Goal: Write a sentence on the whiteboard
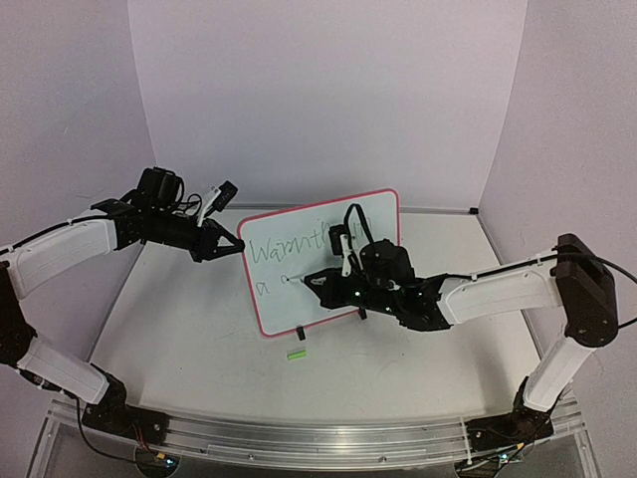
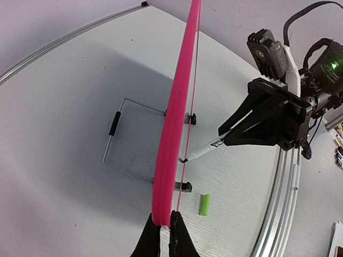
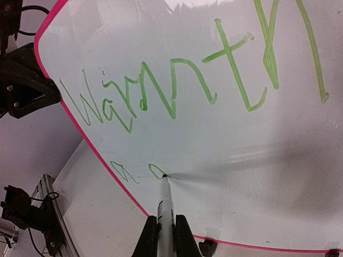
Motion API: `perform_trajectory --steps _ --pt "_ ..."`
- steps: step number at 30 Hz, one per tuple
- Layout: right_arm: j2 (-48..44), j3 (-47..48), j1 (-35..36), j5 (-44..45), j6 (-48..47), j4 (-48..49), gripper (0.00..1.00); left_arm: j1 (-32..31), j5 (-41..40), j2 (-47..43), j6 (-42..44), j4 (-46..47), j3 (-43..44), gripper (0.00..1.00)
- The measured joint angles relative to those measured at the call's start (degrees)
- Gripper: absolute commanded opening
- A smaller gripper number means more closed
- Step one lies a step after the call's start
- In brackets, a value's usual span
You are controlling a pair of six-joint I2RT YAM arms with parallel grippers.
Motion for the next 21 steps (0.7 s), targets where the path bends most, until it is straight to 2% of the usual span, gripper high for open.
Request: perform_trajectory --steps 21 --pt "3.68 -1.62 0.14 -3.03 0.82 -0.40 0.00 0.00 -0.04 0.07 -0.01 0.11 0.01 0.00"
